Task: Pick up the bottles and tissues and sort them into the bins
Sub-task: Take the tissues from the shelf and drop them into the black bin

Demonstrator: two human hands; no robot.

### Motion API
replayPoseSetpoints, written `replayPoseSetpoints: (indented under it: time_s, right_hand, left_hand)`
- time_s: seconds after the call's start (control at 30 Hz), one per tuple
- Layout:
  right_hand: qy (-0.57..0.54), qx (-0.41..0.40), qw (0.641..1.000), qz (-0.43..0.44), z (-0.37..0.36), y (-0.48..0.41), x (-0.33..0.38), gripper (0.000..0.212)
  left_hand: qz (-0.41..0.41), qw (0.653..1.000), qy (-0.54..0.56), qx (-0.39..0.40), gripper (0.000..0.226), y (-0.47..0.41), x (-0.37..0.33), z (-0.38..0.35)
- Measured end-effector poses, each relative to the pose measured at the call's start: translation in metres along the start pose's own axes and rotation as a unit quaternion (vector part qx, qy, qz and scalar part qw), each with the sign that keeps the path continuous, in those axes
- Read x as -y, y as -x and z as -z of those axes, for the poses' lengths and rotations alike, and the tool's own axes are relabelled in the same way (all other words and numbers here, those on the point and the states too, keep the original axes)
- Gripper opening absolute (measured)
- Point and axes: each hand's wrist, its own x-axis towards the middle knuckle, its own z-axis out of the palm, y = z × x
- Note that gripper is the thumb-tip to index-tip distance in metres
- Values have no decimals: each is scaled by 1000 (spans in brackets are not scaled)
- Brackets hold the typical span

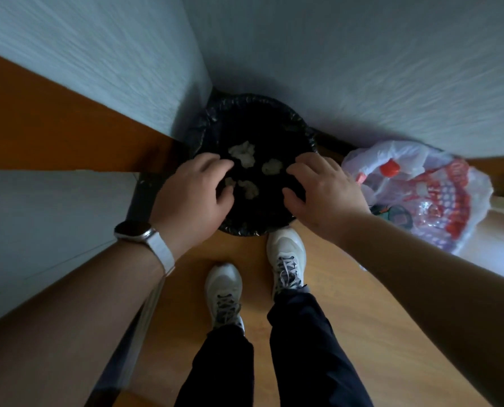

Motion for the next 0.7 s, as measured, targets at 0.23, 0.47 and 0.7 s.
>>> replayPoseSetpoints:
  time_s: [0.23, 0.47, 0.7]
  right_hand:
    - [3, -25, 999, -24, 109, 38, 54, 35]
    - [42, -40, 998, -34, 240, 80, 115, 39]
    - [88, -52, 994, -40, 355, 135, 179, 47]
  left_hand:
    - [-73, 995, -71, -6, 45, 34, -39, 107]
    - [-129, 982, -137, -17, 49, 67, -102, 231]
    - [-186, 965, -172, -62, 50, 115, -162, 342]
